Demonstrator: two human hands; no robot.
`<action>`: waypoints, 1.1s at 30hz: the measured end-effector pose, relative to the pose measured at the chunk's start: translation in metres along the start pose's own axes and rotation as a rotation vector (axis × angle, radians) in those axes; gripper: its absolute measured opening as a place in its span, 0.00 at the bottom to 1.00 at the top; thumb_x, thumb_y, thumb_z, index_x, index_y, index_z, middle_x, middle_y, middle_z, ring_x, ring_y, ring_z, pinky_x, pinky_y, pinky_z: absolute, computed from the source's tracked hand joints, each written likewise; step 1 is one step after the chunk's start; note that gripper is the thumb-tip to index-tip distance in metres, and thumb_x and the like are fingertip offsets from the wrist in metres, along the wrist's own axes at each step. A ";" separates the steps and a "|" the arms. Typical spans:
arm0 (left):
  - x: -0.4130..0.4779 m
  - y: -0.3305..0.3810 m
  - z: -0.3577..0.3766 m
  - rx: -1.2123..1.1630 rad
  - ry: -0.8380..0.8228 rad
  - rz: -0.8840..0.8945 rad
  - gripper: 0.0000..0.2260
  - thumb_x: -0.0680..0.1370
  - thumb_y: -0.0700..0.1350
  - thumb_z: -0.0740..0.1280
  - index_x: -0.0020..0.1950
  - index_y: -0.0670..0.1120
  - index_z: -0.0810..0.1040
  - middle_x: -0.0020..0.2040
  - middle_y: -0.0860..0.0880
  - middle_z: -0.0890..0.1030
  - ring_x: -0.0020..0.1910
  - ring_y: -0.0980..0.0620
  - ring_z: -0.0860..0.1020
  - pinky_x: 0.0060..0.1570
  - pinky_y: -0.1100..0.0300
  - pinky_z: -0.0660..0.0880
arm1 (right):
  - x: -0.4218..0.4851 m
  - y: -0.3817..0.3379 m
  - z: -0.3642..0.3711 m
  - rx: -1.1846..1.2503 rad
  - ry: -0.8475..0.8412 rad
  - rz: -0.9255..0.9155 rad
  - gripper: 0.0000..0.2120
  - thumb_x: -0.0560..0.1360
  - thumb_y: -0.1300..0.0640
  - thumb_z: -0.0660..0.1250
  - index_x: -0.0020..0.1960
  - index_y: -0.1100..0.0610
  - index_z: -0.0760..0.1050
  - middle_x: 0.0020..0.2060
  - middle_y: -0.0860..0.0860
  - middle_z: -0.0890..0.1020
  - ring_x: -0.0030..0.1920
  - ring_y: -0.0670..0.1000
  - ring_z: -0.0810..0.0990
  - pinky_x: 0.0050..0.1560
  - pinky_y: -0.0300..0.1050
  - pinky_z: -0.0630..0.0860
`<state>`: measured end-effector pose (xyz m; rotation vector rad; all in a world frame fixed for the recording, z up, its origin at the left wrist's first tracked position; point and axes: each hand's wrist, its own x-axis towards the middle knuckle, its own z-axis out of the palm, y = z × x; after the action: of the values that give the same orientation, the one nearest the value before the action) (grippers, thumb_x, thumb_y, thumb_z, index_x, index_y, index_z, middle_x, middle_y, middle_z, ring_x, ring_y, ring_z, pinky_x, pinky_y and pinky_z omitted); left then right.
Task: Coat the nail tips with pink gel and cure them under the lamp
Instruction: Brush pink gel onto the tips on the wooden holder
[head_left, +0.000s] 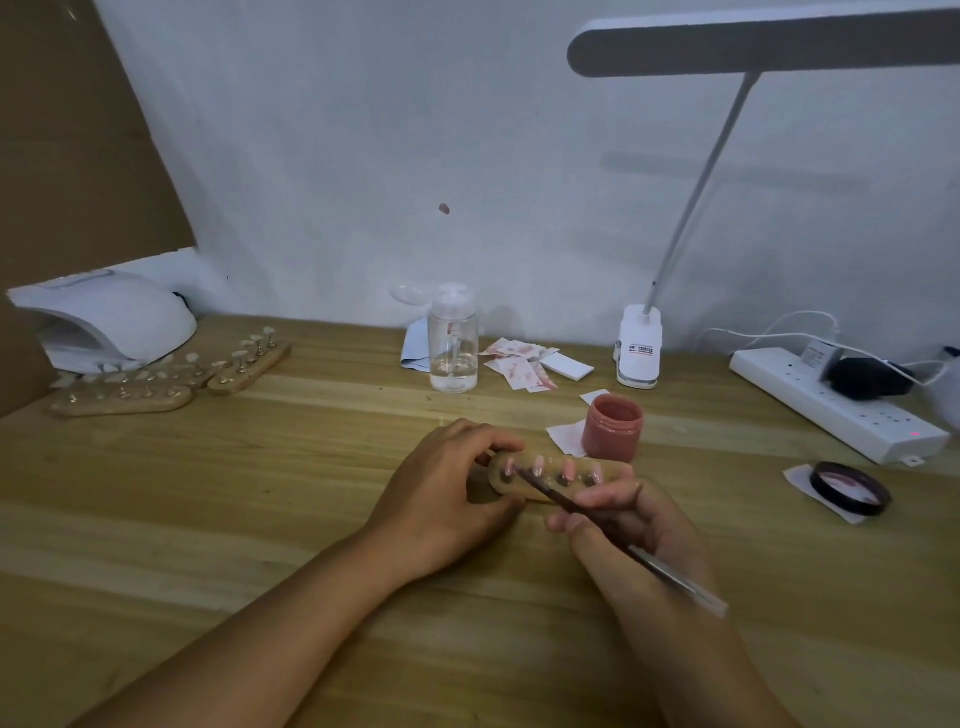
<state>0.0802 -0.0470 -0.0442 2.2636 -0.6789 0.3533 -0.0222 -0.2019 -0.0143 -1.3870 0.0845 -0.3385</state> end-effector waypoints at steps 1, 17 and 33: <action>0.000 0.000 0.000 0.001 -0.001 0.001 0.20 0.70 0.49 0.76 0.60 0.57 0.78 0.54 0.59 0.77 0.53 0.60 0.75 0.55 0.56 0.75 | 0.000 0.000 0.000 -0.002 -0.001 0.004 0.08 0.69 0.75 0.71 0.42 0.65 0.75 0.37 0.58 0.85 0.36 0.44 0.83 0.35 0.28 0.73; 0.000 0.002 -0.001 -0.018 -0.003 -0.007 0.19 0.71 0.48 0.76 0.60 0.54 0.79 0.53 0.57 0.78 0.53 0.58 0.76 0.54 0.54 0.75 | -0.001 0.004 -0.002 -0.037 -0.039 -0.035 0.08 0.69 0.74 0.71 0.42 0.64 0.75 0.36 0.58 0.85 0.37 0.47 0.83 0.36 0.28 0.73; 0.000 0.001 0.000 0.005 0.001 0.006 0.20 0.70 0.49 0.76 0.61 0.54 0.79 0.55 0.58 0.77 0.54 0.59 0.75 0.55 0.56 0.75 | 0.000 0.006 -0.002 -0.077 -0.092 -0.157 0.09 0.68 0.77 0.69 0.42 0.67 0.75 0.40 0.55 0.85 0.41 0.42 0.83 0.42 0.27 0.73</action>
<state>0.0793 -0.0473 -0.0433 2.2663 -0.6852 0.3596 -0.0213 -0.2033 -0.0200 -1.4875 -0.0889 -0.4045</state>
